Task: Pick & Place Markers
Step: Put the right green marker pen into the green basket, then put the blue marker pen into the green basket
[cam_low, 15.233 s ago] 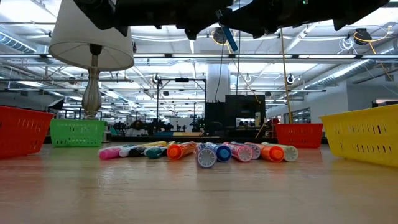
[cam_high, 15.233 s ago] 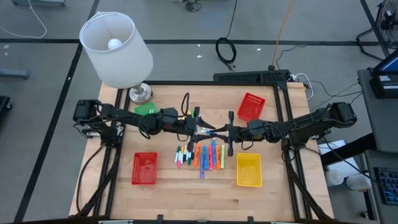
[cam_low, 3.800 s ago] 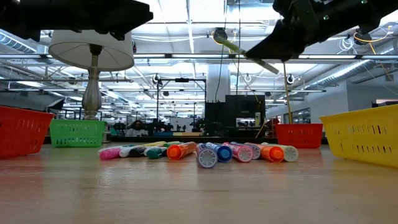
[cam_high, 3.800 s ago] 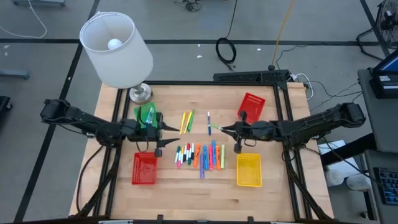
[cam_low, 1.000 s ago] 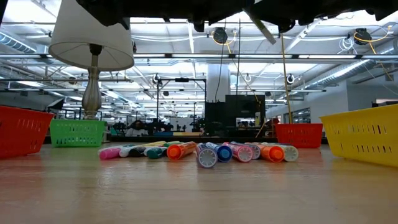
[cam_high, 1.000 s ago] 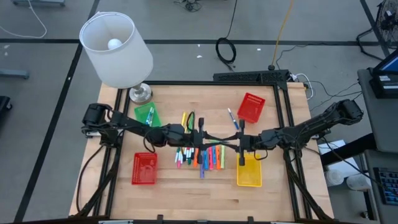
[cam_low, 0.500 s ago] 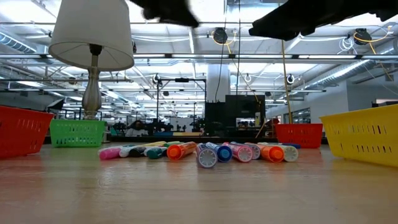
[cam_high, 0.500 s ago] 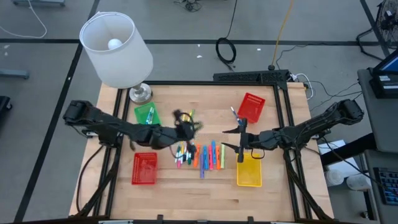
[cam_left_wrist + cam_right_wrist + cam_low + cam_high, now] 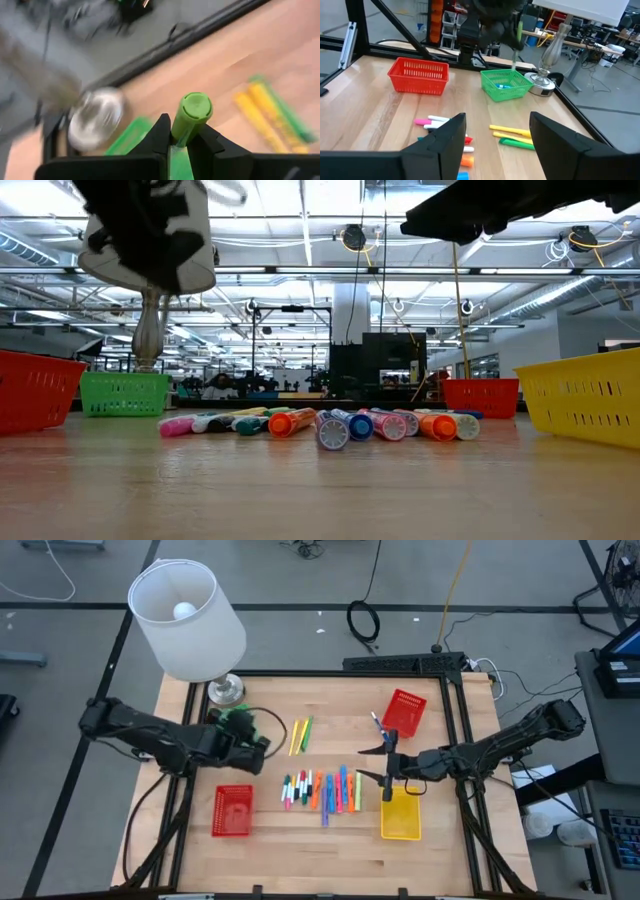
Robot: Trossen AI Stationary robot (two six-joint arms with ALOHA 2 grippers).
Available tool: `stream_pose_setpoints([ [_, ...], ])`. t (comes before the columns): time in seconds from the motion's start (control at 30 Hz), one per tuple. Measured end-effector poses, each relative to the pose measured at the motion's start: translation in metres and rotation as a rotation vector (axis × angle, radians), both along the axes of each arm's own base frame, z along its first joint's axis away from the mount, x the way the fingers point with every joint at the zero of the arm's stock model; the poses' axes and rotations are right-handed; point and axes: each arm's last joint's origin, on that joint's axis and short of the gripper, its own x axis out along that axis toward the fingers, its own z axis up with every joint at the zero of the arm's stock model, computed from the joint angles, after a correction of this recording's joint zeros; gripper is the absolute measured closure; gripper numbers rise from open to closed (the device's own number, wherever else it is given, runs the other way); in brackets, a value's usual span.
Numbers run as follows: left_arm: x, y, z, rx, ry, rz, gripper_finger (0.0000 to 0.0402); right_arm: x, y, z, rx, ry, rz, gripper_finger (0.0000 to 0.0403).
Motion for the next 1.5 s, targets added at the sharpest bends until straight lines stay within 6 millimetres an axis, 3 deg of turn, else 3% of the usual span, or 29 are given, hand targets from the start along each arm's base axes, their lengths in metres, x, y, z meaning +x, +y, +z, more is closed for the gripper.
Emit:
stream_pose_setpoints([
  [0.17, -0.014, 0.019, -0.022, -0.165, 0.063, 0.174, 0.0366, 0.000, 0.000, 0.000, 0.000, 0.000, 0.000, 0.0197],
  [0.33, -0.017, 0.029, -0.034, -0.320, 0.112, 0.215, 0.0366, 0.000, -0.001, 0.000, 0.000, -0.001, -0.003, 0.0199],
  [0.7, -0.022, 0.058, -0.037, -0.492, 0.203, 0.222, 0.0366, 0.001, -0.001, 0.001, 0.003, -0.007, -0.006, 0.0201],
  [1.03, -0.019, 0.079, -0.038, -0.643, 0.128, 0.193, 0.0366, 0.001, -0.001, 0.001, 0.005, -0.007, -0.006, 0.0202],
  [1.3, -0.019, 0.079, -0.038, -0.667, 0.125, 0.195, 0.0241, 0.001, -0.001, 0.001, 0.005, -0.007, -0.006, 0.0200],
  [1.5, -0.019, 0.079, -0.038, -0.651, 0.172, 0.133, 0.0196, 0.001, -0.001, 0.001, 0.005, -0.007, -0.006, 0.0201],
])
